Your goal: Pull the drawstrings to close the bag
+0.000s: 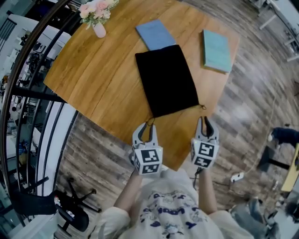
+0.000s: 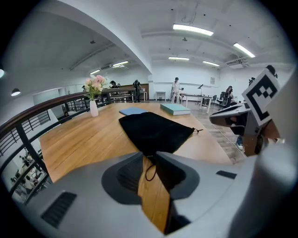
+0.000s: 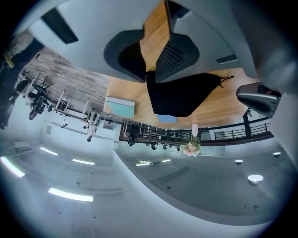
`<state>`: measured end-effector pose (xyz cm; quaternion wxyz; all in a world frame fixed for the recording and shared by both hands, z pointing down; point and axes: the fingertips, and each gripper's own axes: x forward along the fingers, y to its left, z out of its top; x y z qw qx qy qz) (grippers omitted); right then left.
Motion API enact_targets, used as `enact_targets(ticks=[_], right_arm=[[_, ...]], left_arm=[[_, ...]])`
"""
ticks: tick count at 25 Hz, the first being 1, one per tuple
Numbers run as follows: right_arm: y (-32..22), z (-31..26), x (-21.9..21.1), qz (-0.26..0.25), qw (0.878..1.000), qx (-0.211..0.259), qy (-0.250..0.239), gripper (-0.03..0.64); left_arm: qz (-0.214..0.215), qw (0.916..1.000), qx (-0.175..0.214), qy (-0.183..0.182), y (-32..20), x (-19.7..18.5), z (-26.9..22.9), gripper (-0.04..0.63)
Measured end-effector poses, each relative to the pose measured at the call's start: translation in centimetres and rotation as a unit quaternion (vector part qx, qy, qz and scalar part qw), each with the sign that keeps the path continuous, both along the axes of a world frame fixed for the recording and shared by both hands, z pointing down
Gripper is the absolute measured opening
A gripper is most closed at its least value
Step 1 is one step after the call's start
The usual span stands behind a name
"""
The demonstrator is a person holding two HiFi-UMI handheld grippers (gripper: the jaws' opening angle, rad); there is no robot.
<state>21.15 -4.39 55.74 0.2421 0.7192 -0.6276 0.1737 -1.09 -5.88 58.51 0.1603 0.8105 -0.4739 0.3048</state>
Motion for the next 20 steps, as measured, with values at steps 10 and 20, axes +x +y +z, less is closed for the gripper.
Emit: enact_targets(ticks=[10, 20], right_arm=[[-1.5, 4.2, 1.2, 0.004, 0.999, -0.053, 0.005, 0.118], [-2.9, 7.6, 3.7, 0.015, 0.995, -0.097, 0.013, 0.129]], left_arm=[[0.039, 0.9983, -0.044, -0.004, -0.3, 0.9, 2.8, 0.106], [0.034, 0.9974, -0.061, -0.019, -0.5, 0.2, 4.9, 0.106]])
